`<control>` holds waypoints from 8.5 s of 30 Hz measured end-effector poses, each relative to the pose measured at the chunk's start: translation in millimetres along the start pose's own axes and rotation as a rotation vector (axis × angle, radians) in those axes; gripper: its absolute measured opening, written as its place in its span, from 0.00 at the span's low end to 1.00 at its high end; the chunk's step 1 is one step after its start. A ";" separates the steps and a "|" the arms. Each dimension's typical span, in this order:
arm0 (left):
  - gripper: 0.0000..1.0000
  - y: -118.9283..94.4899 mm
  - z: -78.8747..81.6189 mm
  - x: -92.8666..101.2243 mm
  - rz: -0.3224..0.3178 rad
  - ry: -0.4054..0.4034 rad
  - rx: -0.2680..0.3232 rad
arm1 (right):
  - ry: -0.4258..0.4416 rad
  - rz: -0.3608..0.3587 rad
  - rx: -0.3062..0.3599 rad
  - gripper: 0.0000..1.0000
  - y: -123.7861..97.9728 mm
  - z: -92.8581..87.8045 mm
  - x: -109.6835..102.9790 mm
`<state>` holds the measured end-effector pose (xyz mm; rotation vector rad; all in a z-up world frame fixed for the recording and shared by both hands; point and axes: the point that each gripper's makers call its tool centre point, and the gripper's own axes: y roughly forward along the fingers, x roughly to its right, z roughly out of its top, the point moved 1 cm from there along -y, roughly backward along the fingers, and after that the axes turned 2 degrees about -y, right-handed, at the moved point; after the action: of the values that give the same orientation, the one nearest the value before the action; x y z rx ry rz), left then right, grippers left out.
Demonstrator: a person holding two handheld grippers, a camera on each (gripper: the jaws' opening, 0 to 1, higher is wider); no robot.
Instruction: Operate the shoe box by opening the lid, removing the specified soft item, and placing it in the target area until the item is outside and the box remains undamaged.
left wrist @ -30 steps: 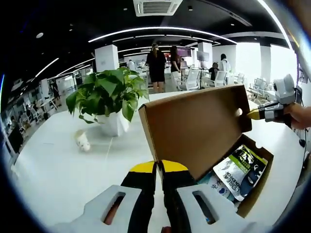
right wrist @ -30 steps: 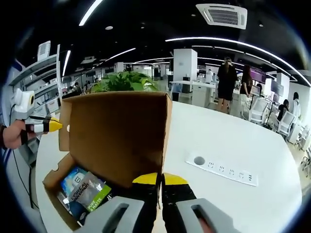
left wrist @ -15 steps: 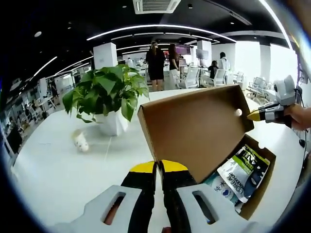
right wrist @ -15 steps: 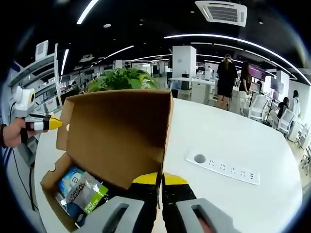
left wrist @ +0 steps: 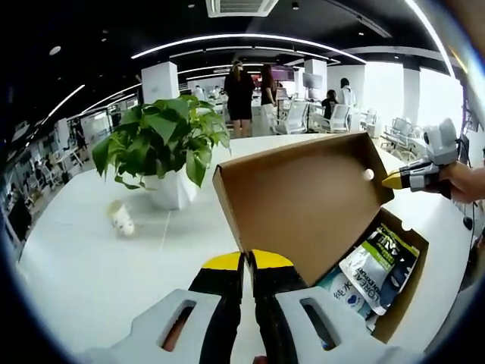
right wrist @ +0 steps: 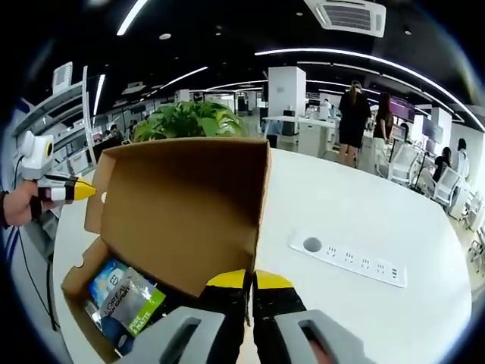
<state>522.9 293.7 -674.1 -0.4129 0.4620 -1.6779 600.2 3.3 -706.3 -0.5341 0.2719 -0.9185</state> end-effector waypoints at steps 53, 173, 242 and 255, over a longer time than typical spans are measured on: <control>0.02 16.0 -35.4 -19.6 0.054 -0.052 -0.174 | -0.019 0.043 -0.070 0.00 30.5 -11.0 -16.1; 0.20 -32.8 -44.4 24.7 -0.114 -0.081 -0.087 | 0.036 0.080 -0.042 0.27 -48.8 -33.9 -26.4; 0.32 -52.4 -111.1 138.9 -0.334 -0.101 -0.188 | 0.060 0.205 -0.037 0.30 -95.2 -99.6 -88.4; 0.32 -44.3 -120.6 144.6 -0.346 -0.107 -0.217 | 0.087 0.228 -0.062 0.30 -80.0 -104.1 -94.0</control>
<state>401.5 165.2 -752.5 -0.7738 0.5169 -1.9328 444.7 7.0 -749.8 -0.5087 0.4326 -0.7141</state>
